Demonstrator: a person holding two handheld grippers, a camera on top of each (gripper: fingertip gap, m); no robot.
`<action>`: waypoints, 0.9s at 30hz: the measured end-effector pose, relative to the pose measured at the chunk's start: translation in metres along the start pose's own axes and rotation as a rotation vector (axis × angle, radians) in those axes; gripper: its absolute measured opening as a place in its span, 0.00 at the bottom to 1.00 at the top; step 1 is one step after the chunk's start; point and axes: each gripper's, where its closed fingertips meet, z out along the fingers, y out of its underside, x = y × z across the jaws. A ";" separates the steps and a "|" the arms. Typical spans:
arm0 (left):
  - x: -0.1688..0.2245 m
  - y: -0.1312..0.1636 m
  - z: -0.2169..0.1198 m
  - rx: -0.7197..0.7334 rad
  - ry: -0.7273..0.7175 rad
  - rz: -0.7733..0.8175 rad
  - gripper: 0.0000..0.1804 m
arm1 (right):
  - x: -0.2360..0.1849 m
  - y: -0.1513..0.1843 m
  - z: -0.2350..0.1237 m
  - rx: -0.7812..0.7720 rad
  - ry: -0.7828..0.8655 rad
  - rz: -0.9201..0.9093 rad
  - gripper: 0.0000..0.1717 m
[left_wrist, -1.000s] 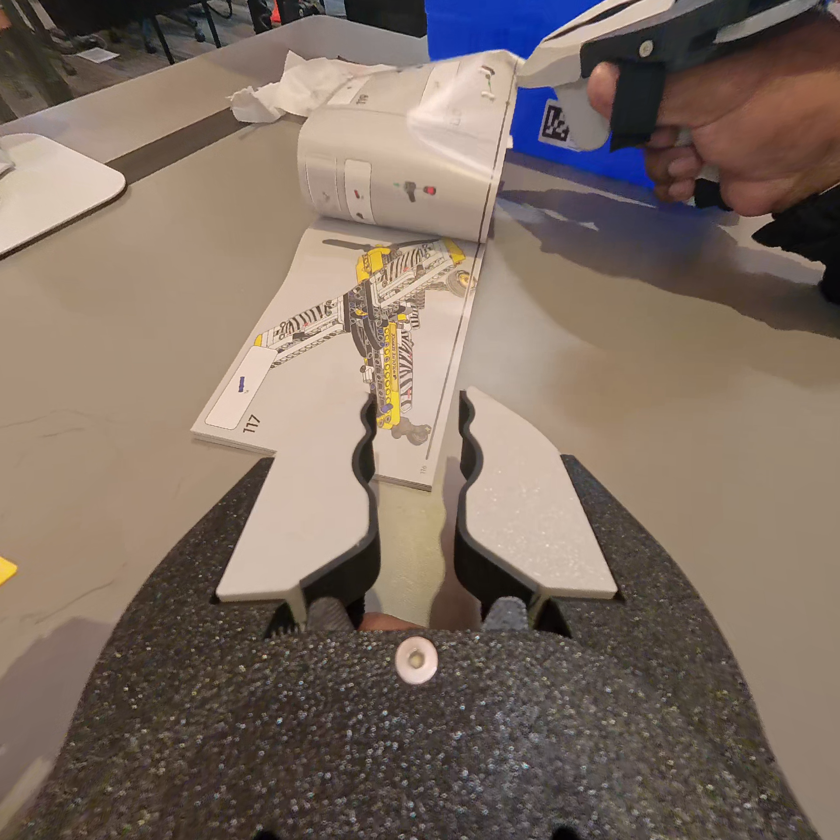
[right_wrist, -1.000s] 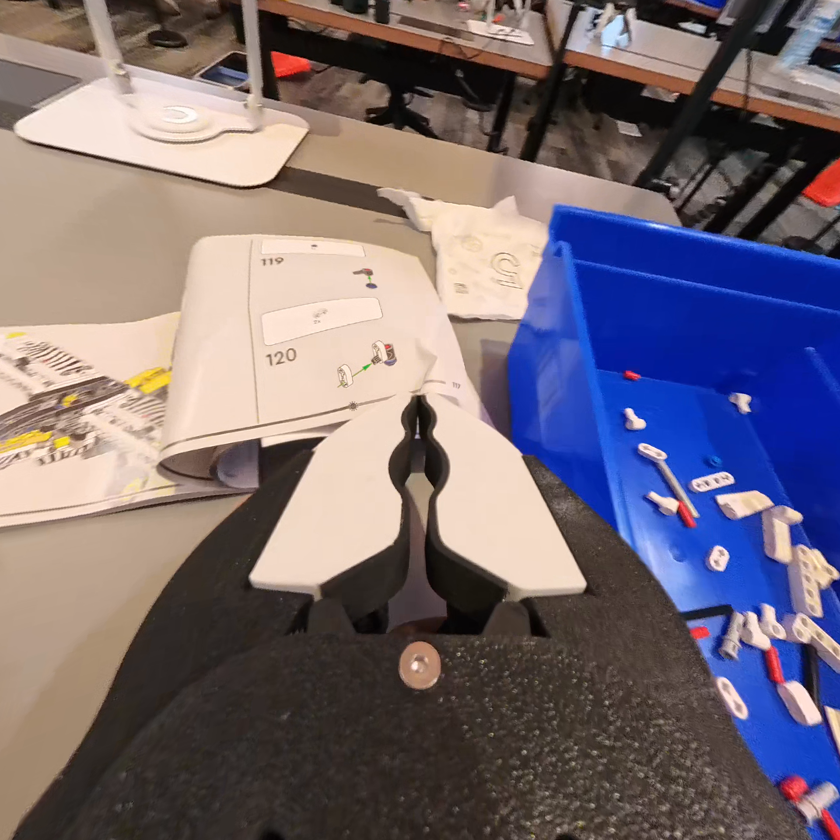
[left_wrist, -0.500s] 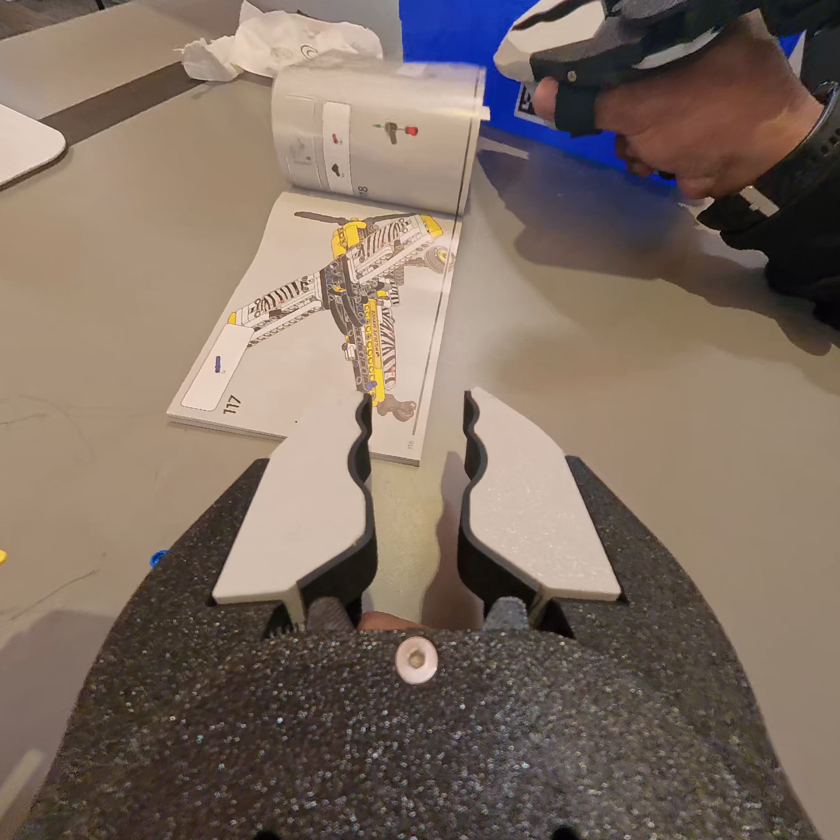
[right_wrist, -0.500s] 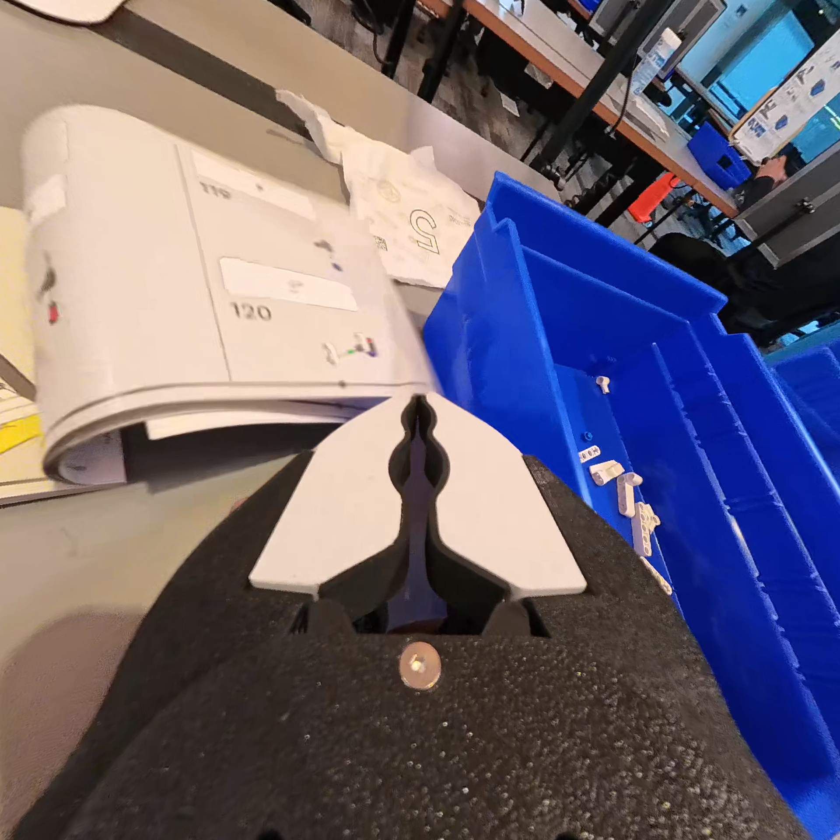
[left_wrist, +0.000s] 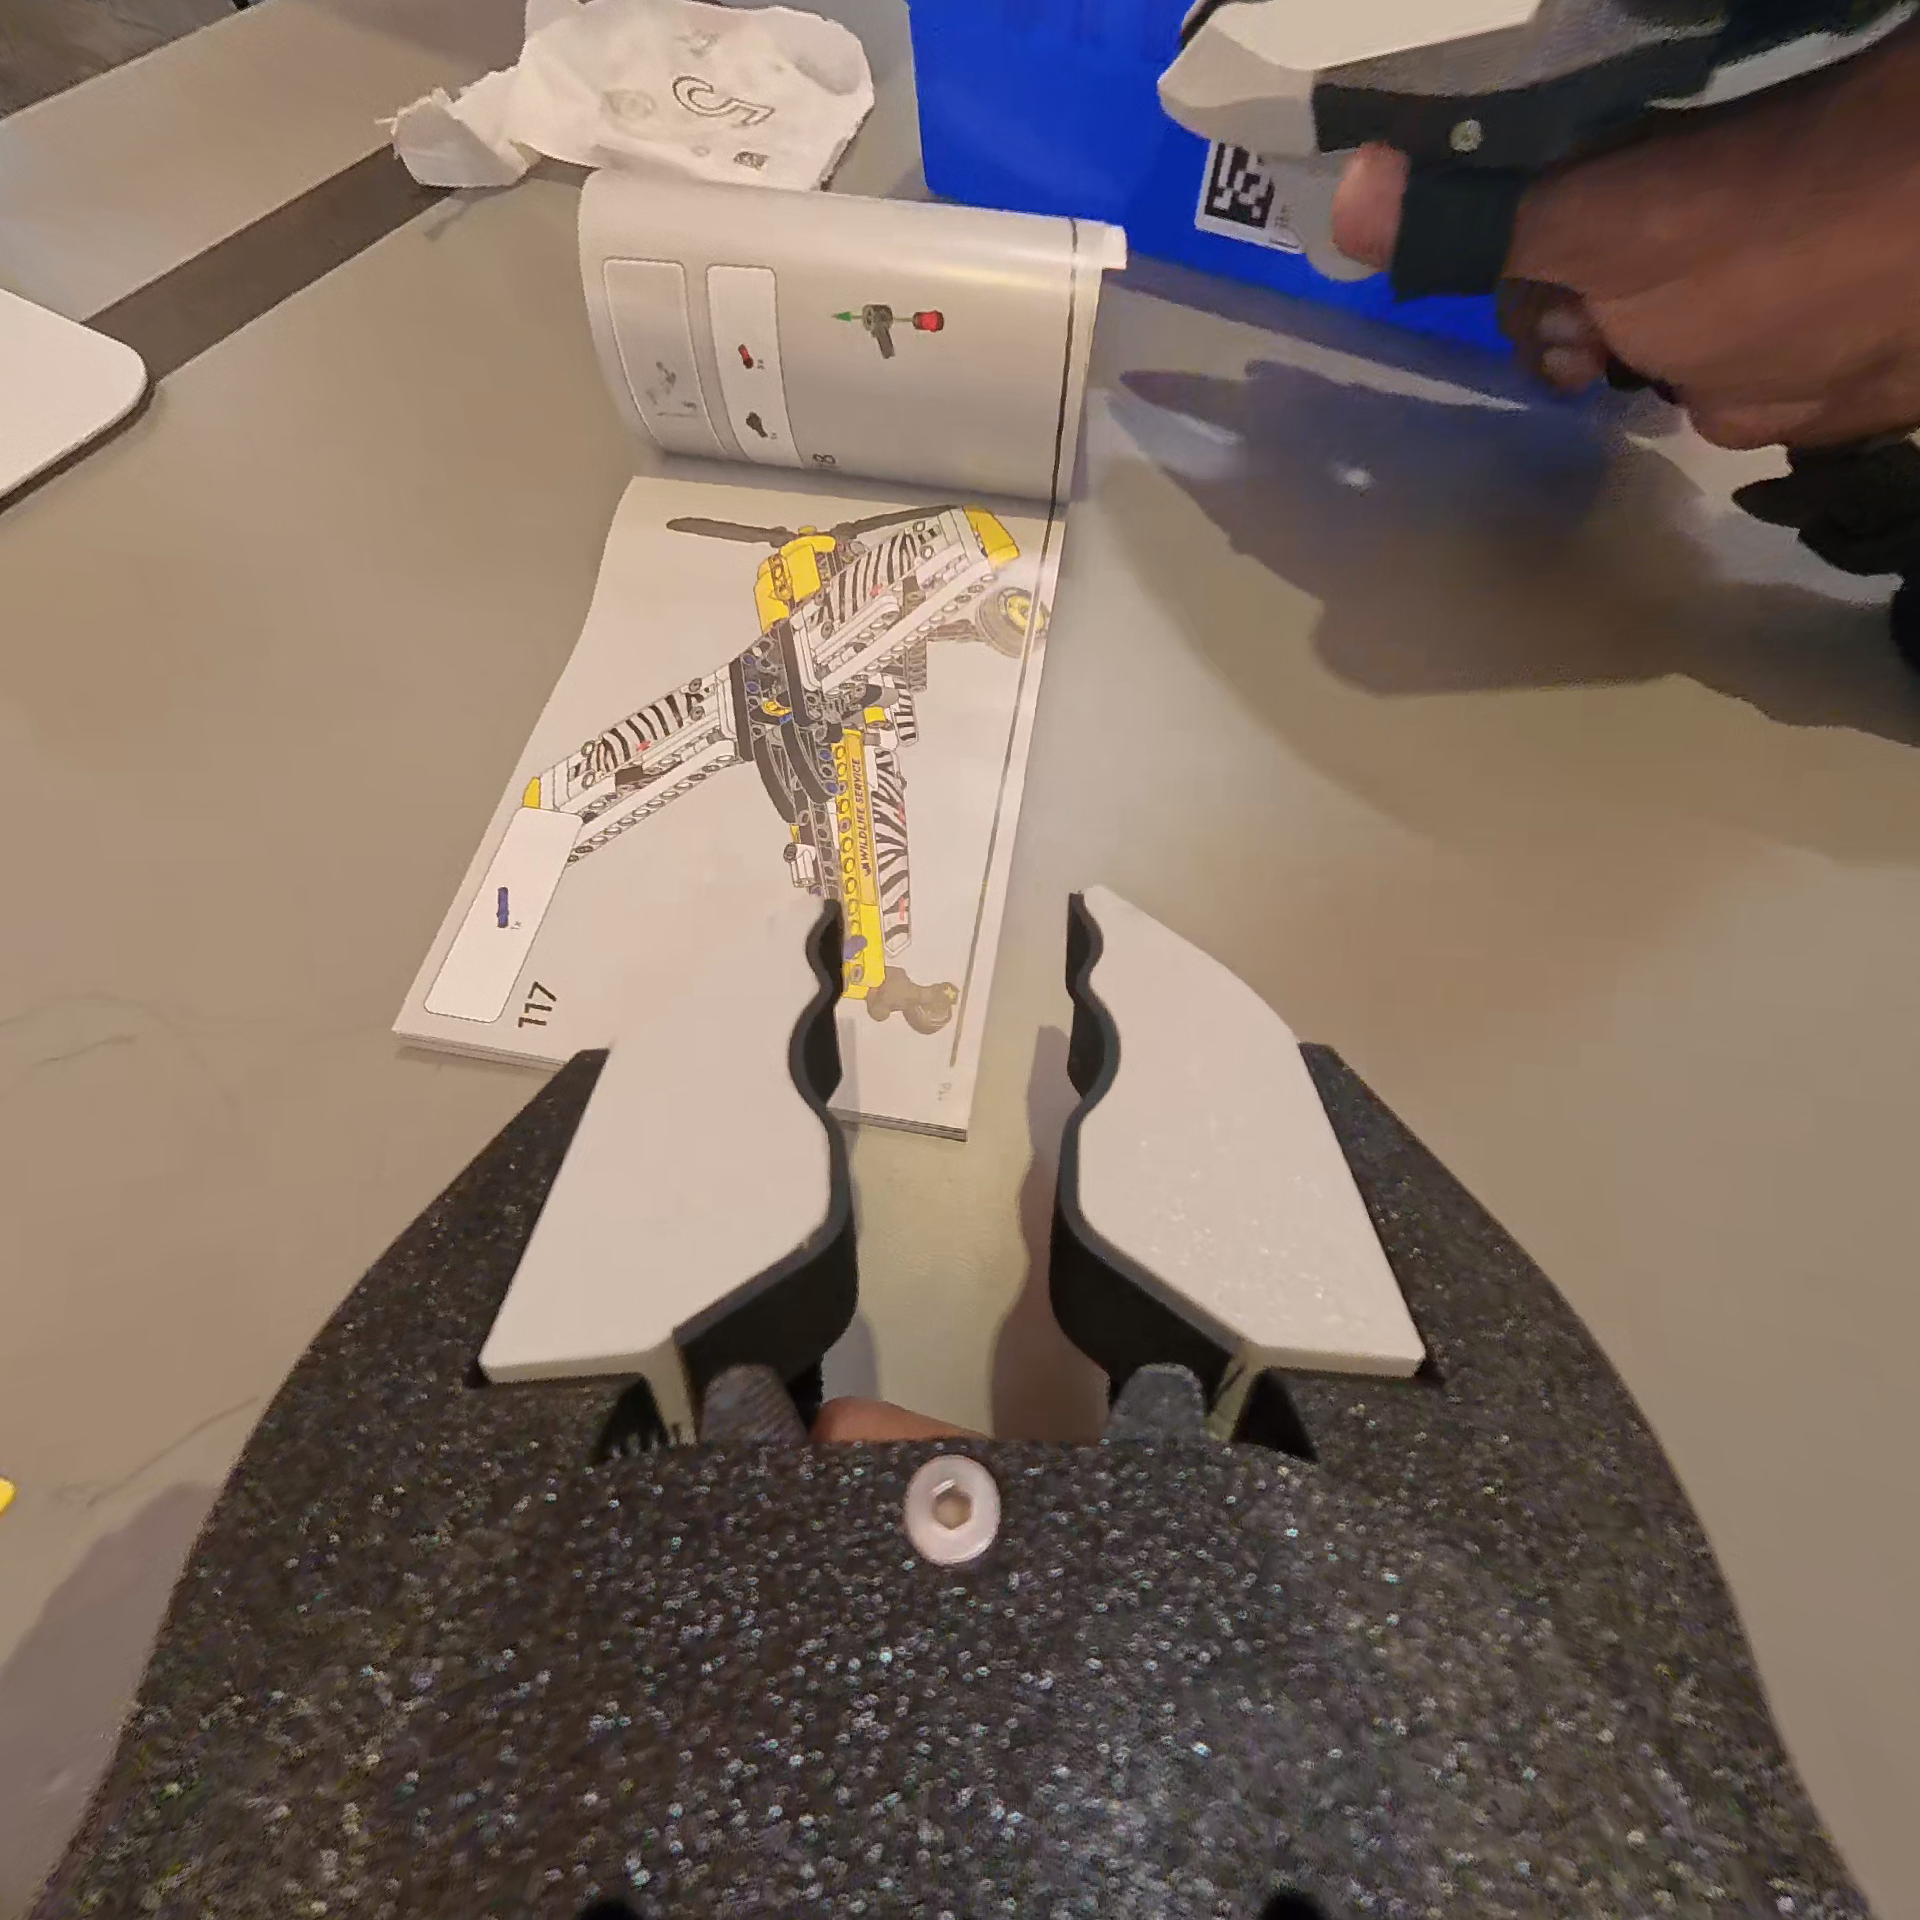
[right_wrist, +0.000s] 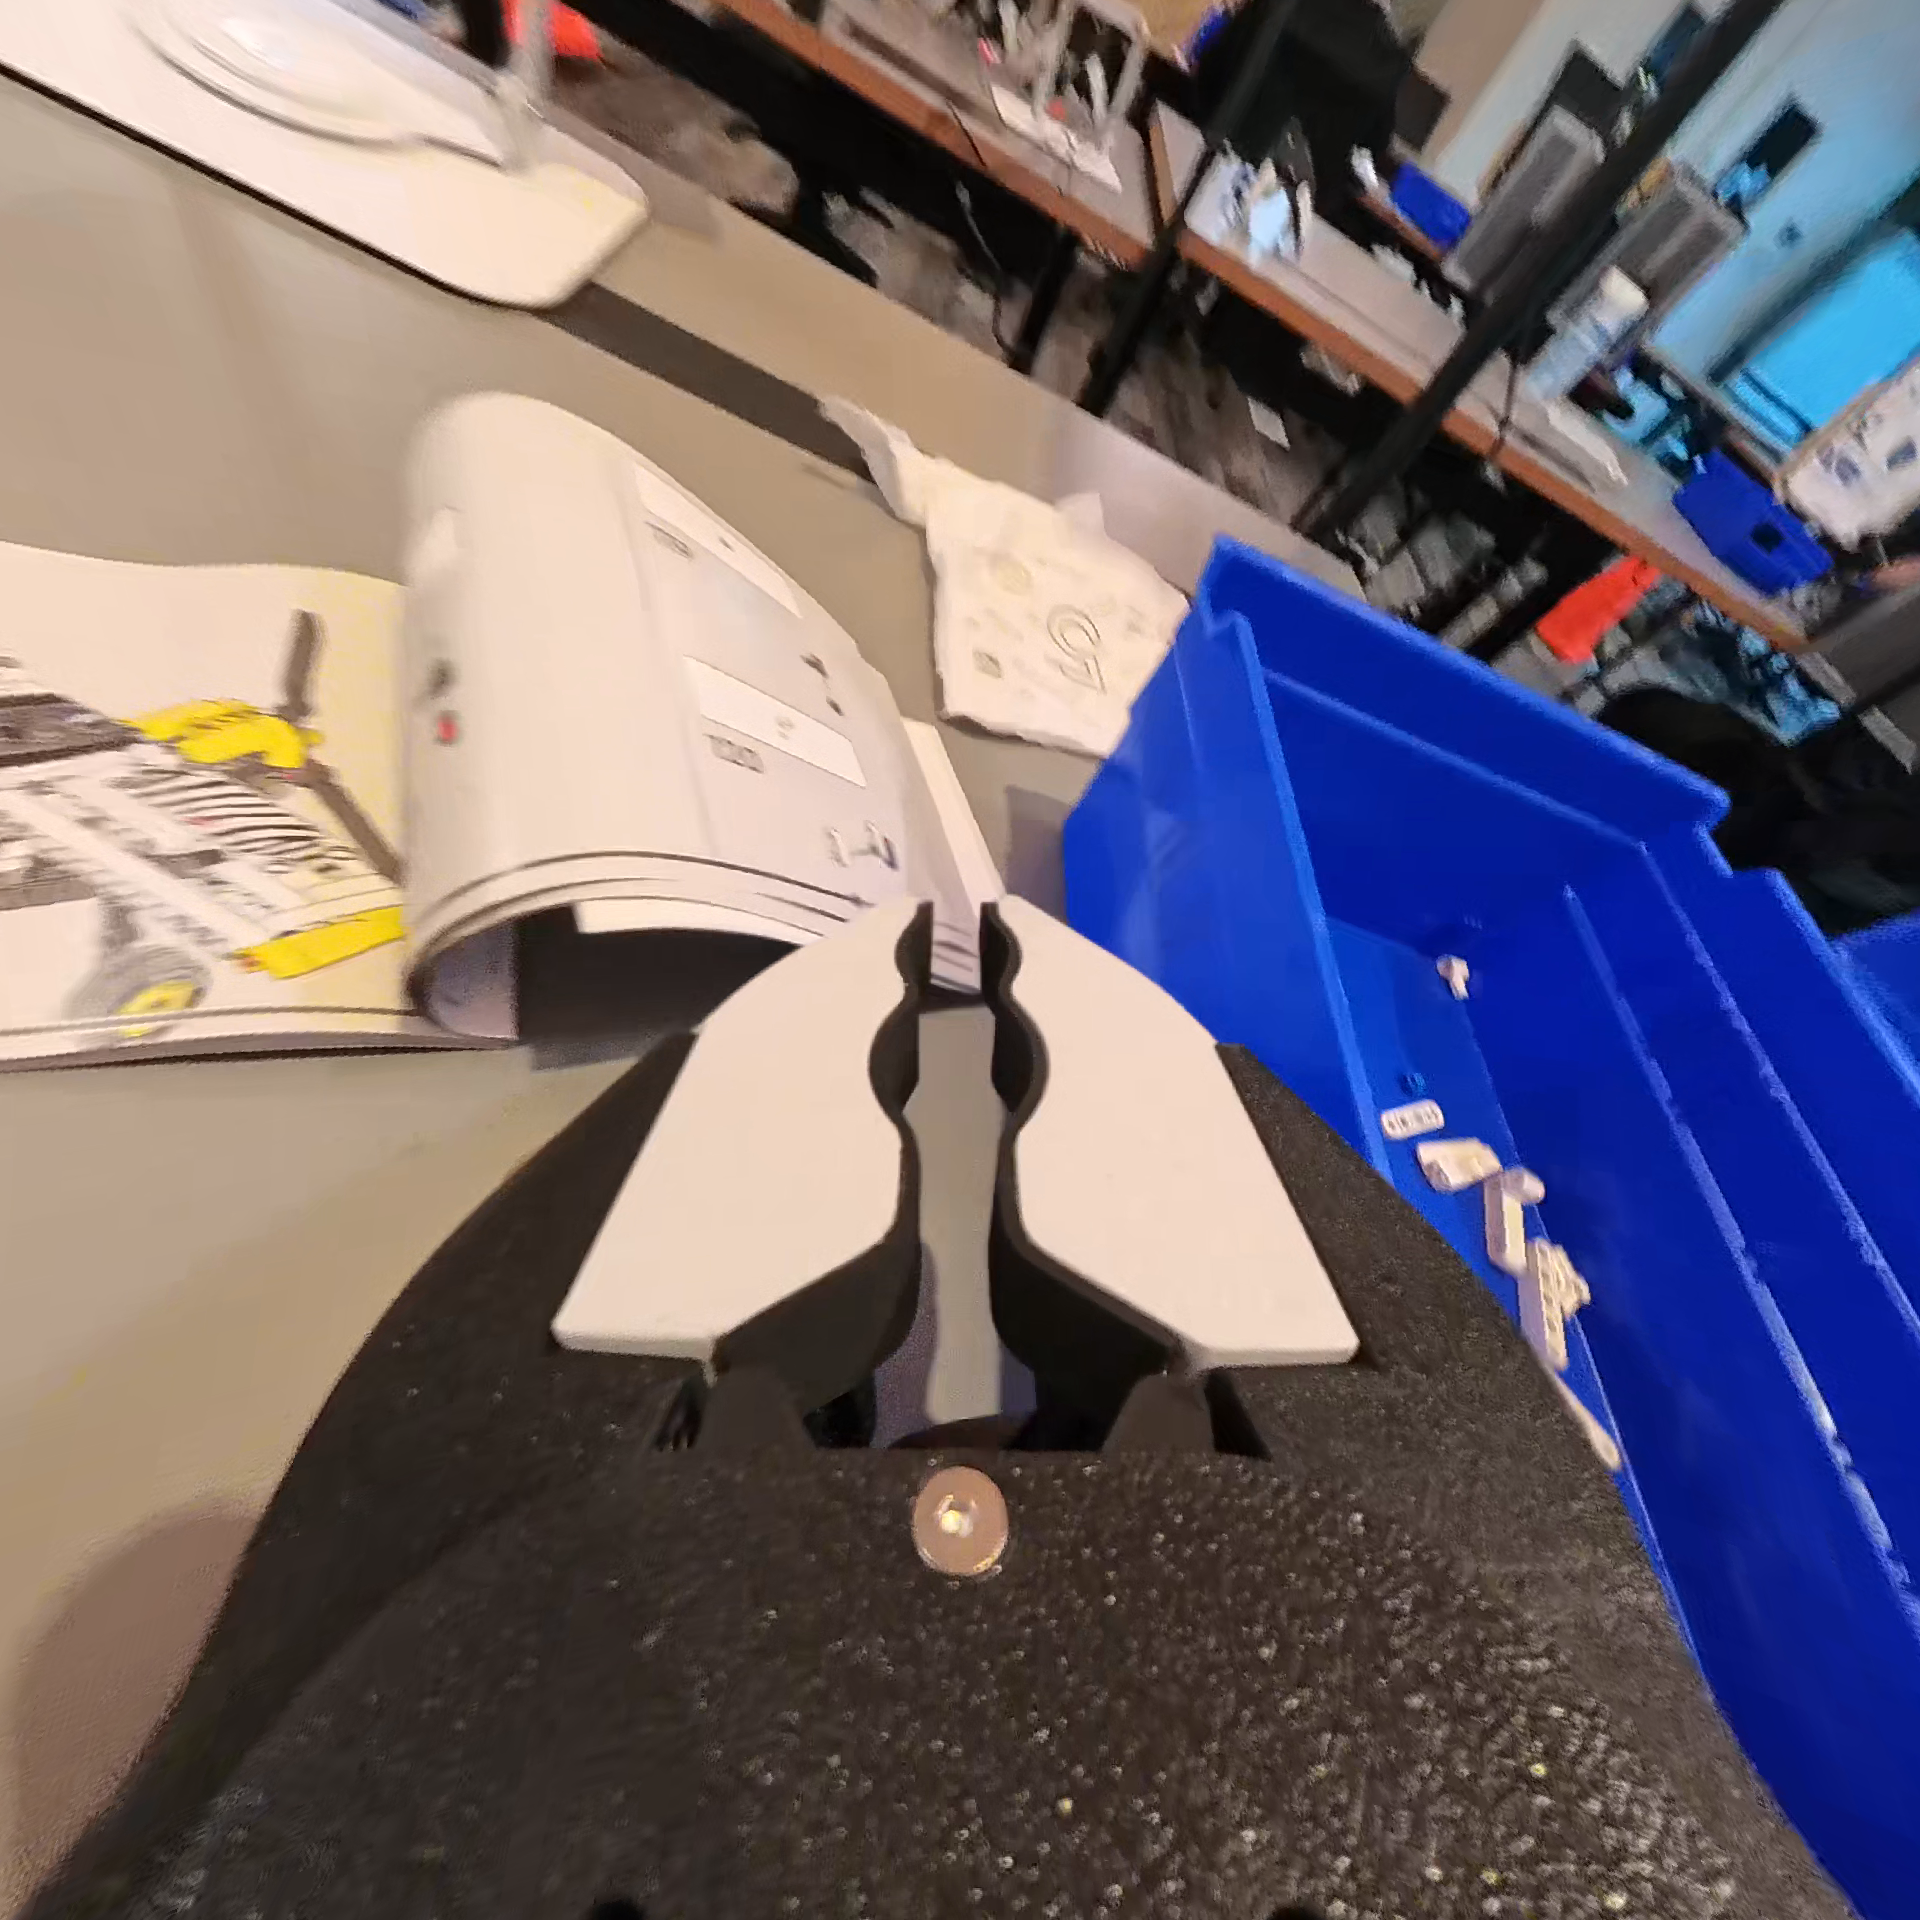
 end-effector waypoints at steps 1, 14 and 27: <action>-0.001 0.000 0.000 0.004 -0.006 -0.004 0.23 | -0.005 -0.005 -0.003 0.030 -0.020 -0.021 0.05; -0.037 -0.060 -0.023 0.379 -0.185 -0.010 0.28 | -0.075 -0.032 -0.019 0.185 -0.383 -0.167 0.09; -0.049 -0.098 -0.040 0.510 -0.250 -0.023 0.16 | -0.169 -0.010 -0.045 0.144 -0.847 -0.337 0.14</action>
